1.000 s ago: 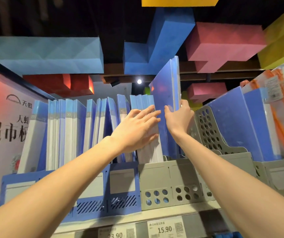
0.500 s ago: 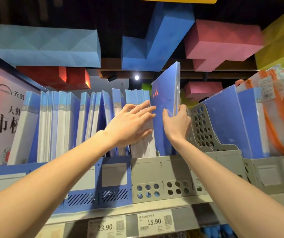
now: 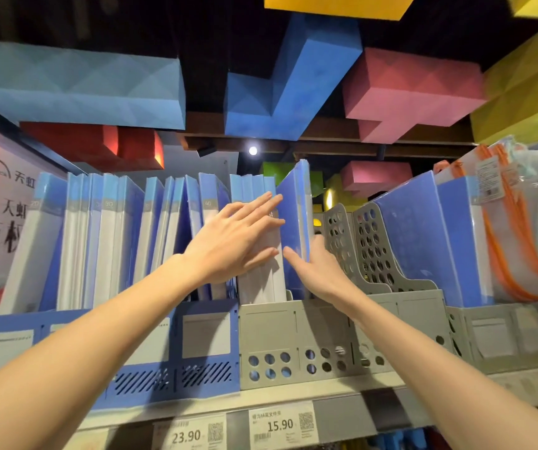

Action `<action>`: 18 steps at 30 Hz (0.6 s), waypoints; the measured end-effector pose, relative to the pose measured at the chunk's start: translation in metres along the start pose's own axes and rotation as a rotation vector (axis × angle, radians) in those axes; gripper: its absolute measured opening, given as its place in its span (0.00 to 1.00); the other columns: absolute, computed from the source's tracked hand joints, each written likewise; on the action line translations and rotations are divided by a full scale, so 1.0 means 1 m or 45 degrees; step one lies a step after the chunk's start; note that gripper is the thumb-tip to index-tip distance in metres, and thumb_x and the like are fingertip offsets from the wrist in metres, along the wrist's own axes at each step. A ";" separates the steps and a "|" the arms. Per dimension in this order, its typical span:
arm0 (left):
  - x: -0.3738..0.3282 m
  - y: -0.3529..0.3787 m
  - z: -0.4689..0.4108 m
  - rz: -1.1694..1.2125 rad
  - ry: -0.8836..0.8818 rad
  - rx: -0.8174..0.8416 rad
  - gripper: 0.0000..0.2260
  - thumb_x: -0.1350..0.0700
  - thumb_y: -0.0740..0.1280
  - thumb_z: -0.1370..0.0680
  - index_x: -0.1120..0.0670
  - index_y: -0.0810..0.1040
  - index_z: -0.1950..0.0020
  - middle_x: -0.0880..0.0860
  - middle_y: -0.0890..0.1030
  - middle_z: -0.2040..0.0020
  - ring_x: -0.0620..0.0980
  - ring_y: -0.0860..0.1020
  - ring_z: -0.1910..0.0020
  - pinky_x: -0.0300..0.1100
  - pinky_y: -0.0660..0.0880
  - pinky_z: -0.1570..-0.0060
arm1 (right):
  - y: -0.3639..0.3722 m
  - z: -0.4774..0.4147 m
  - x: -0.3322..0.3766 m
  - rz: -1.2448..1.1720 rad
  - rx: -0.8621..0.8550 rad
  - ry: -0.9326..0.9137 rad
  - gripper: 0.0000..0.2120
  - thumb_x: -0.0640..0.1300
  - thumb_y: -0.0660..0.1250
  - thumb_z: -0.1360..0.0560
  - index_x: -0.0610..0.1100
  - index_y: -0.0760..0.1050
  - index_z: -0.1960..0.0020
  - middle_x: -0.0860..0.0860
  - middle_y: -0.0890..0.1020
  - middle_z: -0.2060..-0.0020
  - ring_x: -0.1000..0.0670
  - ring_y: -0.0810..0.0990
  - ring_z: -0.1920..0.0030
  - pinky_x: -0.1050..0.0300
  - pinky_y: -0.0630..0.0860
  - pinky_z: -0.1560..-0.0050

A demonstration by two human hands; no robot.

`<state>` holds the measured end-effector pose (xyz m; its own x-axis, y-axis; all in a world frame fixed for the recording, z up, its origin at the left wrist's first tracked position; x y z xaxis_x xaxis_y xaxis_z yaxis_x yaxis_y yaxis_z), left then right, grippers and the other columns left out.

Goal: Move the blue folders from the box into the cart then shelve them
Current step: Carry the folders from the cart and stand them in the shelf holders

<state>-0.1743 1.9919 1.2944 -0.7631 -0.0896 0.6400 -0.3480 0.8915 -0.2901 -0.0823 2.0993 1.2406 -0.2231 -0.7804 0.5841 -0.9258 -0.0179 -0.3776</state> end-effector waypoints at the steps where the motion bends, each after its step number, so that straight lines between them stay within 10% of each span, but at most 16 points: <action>1: 0.001 0.000 0.001 0.002 -0.003 -0.007 0.25 0.36 0.56 0.18 0.47 0.67 0.24 0.48 0.52 0.17 0.46 0.49 0.19 0.48 0.58 0.24 | 0.003 0.003 0.000 0.037 0.083 -0.025 0.20 0.57 0.59 0.18 0.44 0.61 0.36 0.48 0.75 0.40 0.48 0.77 0.47 0.53 0.72 0.53; 9: 0.002 0.001 -0.001 0.009 -0.032 0.005 0.30 0.34 0.54 0.18 0.49 0.62 0.21 0.48 0.53 0.18 0.45 0.48 0.19 0.47 0.54 0.24 | 0.002 0.025 -0.005 0.076 0.410 -0.045 0.11 0.62 0.53 0.18 0.57 0.64 0.43 0.65 0.70 0.53 0.58 0.73 0.49 0.60 0.69 0.46; 18: 0.001 -0.020 0.006 0.264 -0.204 -0.192 0.18 0.48 0.68 0.20 0.51 0.75 0.32 0.53 0.67 0.22 0.52 0.59 0.20 0.52 0.62 0.26 | 0.003 0.023 -0.011 0.244 0.273 -0.022 0.20 0.63 0.53 0.18 0.45 0.63 0.42 0.51 0.74 0.52 0.49 0.74 0.53 0.59 0.69 0.60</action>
<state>-0.1712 1.9715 1.2964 -0.8899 0.0430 0.4541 -0.0999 0.9530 -0.2861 -0.0751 2.0935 1.2162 -0.3809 -0.7930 0.4756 -0.7809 0.0005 -0.6246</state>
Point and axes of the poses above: each hand's wrist, its own z-axis away from the middle knuckle, its own y-axis out of the palm, x = y × z, the point moved 10 cm from there along -z, towards the middle knuckle
